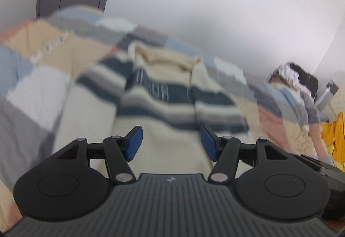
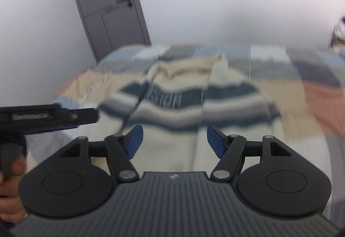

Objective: Fold large clothes

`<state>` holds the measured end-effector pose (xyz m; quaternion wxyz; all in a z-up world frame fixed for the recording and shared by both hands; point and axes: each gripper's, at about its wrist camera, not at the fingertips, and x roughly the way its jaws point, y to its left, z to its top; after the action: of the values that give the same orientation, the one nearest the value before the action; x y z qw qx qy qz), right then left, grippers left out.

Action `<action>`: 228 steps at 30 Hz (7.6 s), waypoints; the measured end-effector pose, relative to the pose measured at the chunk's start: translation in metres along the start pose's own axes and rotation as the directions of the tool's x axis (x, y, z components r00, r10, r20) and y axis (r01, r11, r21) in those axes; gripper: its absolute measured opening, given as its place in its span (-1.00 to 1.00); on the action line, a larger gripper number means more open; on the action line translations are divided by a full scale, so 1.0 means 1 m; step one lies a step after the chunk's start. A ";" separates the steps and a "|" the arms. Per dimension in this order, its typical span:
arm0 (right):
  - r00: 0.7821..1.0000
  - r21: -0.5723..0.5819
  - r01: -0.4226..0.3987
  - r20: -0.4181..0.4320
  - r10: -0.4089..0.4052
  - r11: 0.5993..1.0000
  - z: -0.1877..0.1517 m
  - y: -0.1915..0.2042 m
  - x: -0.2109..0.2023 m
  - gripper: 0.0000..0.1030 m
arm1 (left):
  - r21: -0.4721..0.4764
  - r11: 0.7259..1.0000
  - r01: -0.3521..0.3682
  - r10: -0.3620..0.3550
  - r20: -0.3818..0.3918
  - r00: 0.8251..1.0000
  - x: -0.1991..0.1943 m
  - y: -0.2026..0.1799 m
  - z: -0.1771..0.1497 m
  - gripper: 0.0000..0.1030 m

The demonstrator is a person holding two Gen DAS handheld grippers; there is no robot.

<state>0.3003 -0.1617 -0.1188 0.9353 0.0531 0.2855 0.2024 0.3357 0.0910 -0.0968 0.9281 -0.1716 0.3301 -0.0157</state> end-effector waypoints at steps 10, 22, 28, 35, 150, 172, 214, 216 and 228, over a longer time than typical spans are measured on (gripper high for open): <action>0.988 0.000 0.064 -0.138 -0.064 0.998 -0.066 -0.004 0.031 0.30 | -0.031 0.999 -0.040 0.035 -0.147 0.989 0.076 0.033 -0.050 0.27; 0.981 -0.055 0.106 -0.158 -0.113 0.993 -0.060 -0.023 0.086 0.30 | -0.083 0.990 -0.114 0.097 -0.186 0.978 0.103 0.047 -0.057 0.27; 0.977 -0.135 0.107 -0.170 -0.129 0.985 -0.063 -0.017 0.093 0.32 | -0.157 0.983 -0.091 0.061 -0.183 0.981 0.098 0.057 -0.050 0.26; 0.984 -0.011 0.121 -0.130 -0.122 0.993 -0.053 -0.035 0.079 -0.60 | -0.173 0.980 -0.096 0.067 -0.168 0.984 0.092 0.059 -0.051 0.26; 0.871 0.657 0.400 -0.056 -0.488 0.639 0.029 -0.454 0.025 0.30 | -0.039 0.990 -0.137 0.134 -0.066 0.989 0.109 0.025 -0.050 0.27; 0.878 0.352 0.463 -0.057 -0.475 0.813 -0.025 -0.334 0.019 0.29 | -0.222 0.943 -0.248 0.268 0.063 0.961 -0.034 0.095 -0.061 0.27; 0.697 0.486 0.605 0.058 -0.714 0.631 0.031 -0.299 -0.014 -0.10 | -0.443 0.864 -0.241 0.271 0.006 0.963 -0.022 0.123 -0.067 0.26; 0.755 0.451 0.555 0.079 -0.651 0.699 0.041 -0.261 -0.010 -0.10 | -0.455 0.860 -0.233 0.268 0.012 0.963 -0.027 0.125 -0.069 0.26; 0.967 0.314 0.245 -0.009 -0.256 0.917 0.028 -0.040 0.014 -0.11 | -0.468 0.840 -0.274 0.271 -0.075 0.960 -0.027 0.137 -0.085 0.23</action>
<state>0.3404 -0.1920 -0.1113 0.9377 0.1666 0.3030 0.0325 0.2508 0.1974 -0.1865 0.8496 -0.3444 0.3476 0.1968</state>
